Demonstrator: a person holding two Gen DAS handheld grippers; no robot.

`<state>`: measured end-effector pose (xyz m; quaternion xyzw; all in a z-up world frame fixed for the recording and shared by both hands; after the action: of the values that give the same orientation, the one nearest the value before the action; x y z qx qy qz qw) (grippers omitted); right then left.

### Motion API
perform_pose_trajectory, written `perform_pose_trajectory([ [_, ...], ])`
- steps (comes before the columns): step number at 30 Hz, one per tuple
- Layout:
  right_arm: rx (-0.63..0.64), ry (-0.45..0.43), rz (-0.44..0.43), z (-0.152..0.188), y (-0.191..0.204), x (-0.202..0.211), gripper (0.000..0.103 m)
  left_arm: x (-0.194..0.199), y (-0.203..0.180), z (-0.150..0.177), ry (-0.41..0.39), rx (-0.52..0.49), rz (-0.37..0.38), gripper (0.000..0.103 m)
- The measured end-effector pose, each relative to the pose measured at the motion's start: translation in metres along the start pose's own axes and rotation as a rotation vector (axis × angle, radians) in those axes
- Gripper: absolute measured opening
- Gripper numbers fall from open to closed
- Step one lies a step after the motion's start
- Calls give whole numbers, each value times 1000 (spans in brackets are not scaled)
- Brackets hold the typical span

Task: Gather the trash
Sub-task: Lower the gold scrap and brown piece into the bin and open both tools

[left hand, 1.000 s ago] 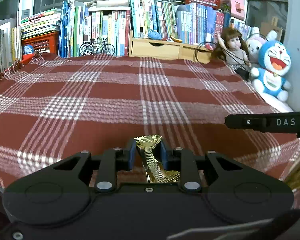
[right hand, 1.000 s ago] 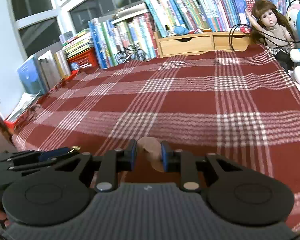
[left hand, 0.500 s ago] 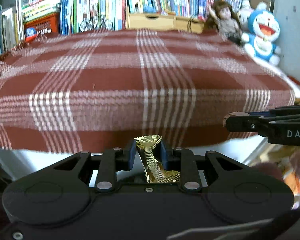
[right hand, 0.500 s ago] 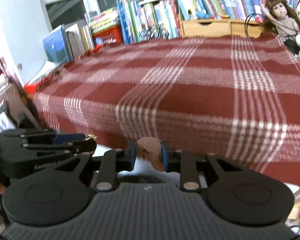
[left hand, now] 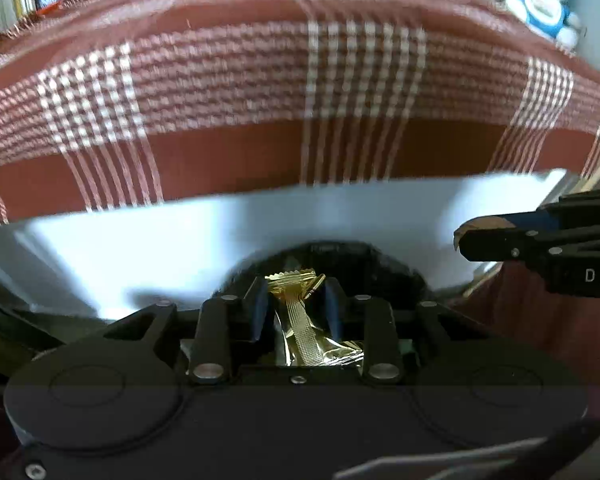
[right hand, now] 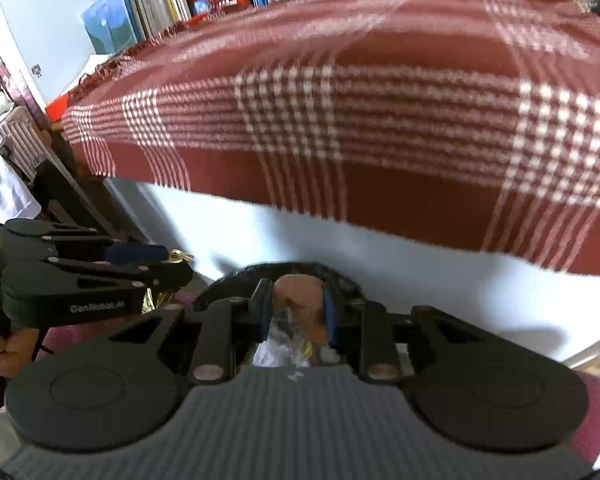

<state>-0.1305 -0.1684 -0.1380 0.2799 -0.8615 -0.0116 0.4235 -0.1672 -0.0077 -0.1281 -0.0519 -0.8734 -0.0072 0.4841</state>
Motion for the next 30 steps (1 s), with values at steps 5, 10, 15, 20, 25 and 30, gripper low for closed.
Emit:
perform_pose_trajectory([
  [5, -5, 46, -5, 11, 0, -15, 32, -16, 3, 12, 51, 8, -1, 29],
  [10, -8, 76, -12, 17, -1, -26, 32, -26, 9, 17, 78, 26, -5, 30],
  [15, -5, 87, -20, 18, 2, -32, 34, -30, 10, 20, 87, 31, -12, 32],
  [20, 0, 92, -24, 18, 5, -35, 37, -33, 9, 20, 104, 32, -3, 43],
  [25, 10, 90, -33, 18, 7, -35, 54, -32, 10, 22, 115, 32, -7, 54],
  [30, 20, 91, -34, 18, 8, -35, 61, -31, 12, 22, 109, 29, -20, 77],
])
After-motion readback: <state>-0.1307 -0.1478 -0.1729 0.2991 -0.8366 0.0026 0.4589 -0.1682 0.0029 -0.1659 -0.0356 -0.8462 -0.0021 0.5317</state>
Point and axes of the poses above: each gripper's, at about its wrist camera, not at the fingertips, and x roughly against the way its jaws point, y to its left, z to its underside, the point moved 7 cm from there along -x, roughly the way its jaws point, and after that the axes turned 3 degrees about x, right-handed, at the moved point
